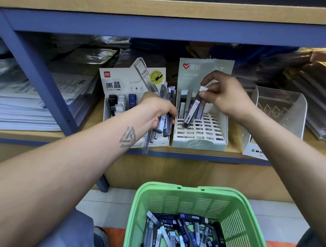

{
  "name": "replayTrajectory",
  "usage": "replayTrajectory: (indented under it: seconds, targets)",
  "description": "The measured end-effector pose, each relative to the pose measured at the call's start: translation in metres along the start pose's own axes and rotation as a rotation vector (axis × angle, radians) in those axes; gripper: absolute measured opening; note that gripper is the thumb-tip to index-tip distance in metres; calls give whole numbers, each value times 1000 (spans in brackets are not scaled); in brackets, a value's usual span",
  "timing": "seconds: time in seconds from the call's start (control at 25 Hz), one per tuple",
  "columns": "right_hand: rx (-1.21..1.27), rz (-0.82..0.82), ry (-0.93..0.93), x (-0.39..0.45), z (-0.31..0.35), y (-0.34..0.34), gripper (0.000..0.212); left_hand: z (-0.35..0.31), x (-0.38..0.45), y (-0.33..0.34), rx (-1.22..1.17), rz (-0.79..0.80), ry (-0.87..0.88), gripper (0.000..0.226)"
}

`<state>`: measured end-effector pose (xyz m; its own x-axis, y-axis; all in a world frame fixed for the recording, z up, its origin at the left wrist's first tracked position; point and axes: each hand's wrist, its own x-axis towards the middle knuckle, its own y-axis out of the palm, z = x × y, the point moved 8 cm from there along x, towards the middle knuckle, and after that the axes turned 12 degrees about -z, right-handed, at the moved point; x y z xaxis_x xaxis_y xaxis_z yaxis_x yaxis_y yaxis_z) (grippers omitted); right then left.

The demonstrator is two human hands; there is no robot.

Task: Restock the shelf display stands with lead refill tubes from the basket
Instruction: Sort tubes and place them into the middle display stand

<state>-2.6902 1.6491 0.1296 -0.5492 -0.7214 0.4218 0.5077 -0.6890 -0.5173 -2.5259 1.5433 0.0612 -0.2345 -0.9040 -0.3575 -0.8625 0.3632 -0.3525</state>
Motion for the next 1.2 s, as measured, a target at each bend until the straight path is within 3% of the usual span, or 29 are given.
replayTrajectory:
  seconds: [0.16, 0.52, 0.88, 1.08, 1.2]
  targets:
    - [41, -64, -15, 10, 6, -3, 18, -10, 1, -2, 58, -127, 110, 34]
    - [-12, -181, -91, 11, 2, -8, 16, -9, 5, 6, 219, -235, 190, 46]
    - [71, -56, -153, 7, 9, 8, 15, -10, 6, 5, 216, -252, 195, 46]
    - [62, -135, -168, 5, 6, 7, 10, -9, 7, 6, 199, -258, 194, 41]
    - [94, -89, -164, 5, 7, 8, 12, -8, 8, 4, 204, -262, 192, 41]
